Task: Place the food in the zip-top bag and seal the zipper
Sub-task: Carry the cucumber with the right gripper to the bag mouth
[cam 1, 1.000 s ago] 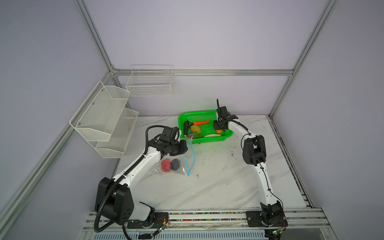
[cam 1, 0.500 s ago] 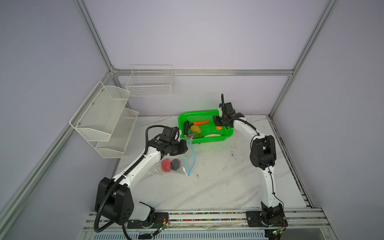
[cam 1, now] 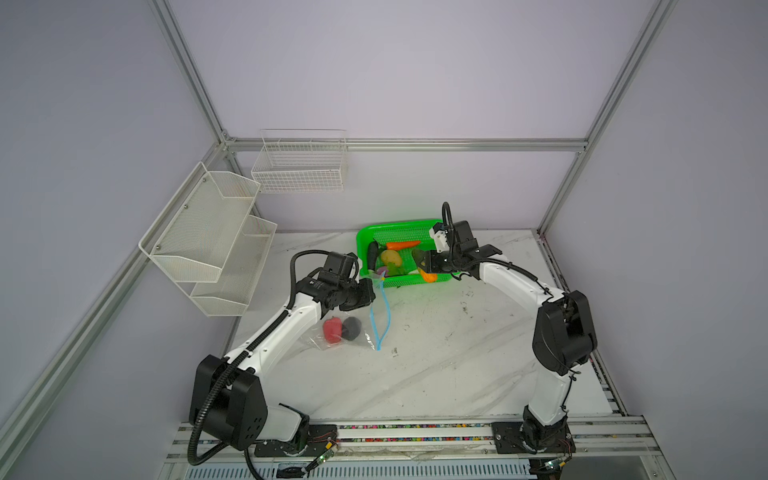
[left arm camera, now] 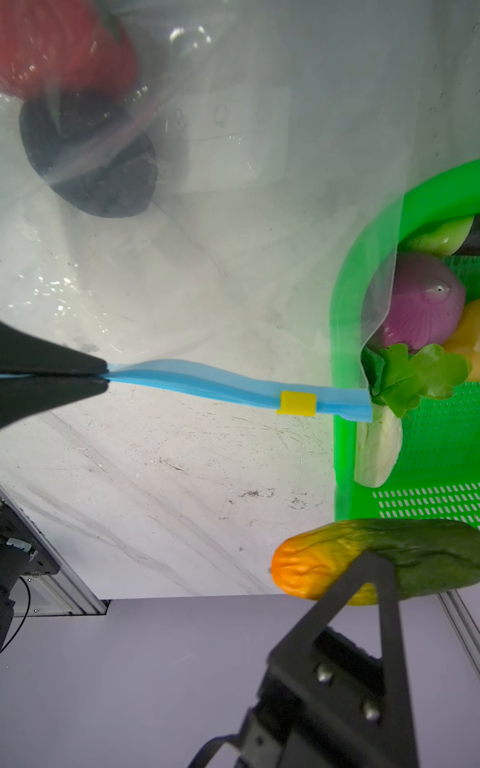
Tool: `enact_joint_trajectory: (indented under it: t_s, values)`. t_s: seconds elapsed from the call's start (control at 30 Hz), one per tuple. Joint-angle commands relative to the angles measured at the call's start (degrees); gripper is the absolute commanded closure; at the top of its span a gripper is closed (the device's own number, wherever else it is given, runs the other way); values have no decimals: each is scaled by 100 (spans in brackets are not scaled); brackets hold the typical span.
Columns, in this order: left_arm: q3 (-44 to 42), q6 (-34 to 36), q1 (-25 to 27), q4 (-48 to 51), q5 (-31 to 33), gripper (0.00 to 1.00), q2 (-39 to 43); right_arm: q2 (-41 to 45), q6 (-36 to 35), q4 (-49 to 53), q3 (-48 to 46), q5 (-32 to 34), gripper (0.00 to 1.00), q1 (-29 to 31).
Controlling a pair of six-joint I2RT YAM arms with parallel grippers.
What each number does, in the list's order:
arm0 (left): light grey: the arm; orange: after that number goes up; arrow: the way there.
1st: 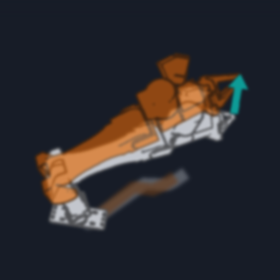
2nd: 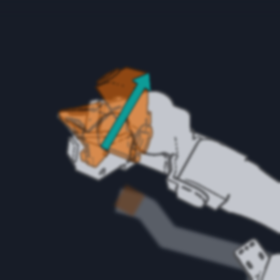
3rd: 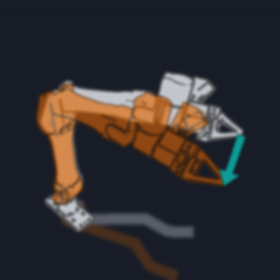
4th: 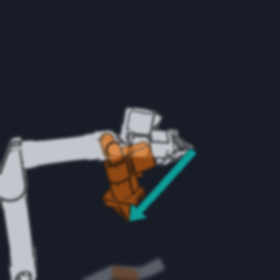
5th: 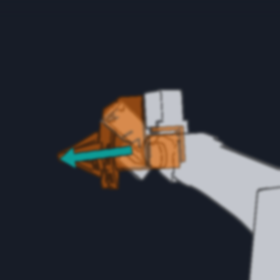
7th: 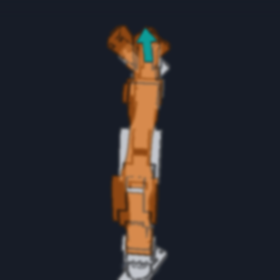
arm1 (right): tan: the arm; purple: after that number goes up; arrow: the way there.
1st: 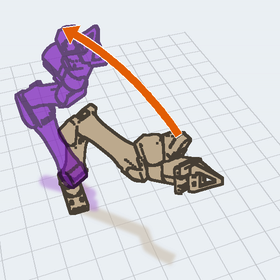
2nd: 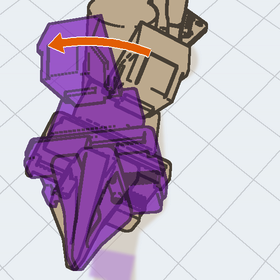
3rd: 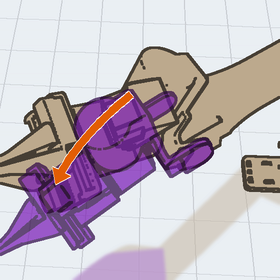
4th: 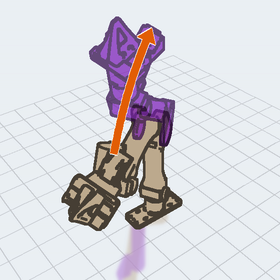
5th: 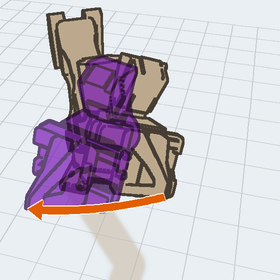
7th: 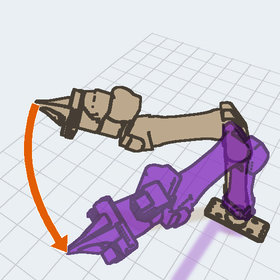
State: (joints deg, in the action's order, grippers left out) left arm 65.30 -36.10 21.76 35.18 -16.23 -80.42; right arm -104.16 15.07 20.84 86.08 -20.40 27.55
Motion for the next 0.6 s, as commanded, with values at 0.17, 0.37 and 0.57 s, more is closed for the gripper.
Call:
enact_joint_trajectory:
  t_s: [0.17, 0.37, 0.57]
  values:
    - [326, -126, -38, -266, 46, 100, 143, 913, 785, -641, -1193, -1159, 58, 758]
    - [443, -146, -36, -260, 32, 100, 140, 1223, 1125, -1336, -1849, -1400, 58, 1068]
    - [416, -163, -31, -249, 28, 100, 192, 1032, 1276, -1662, -1821, -1516, 58, 1317]
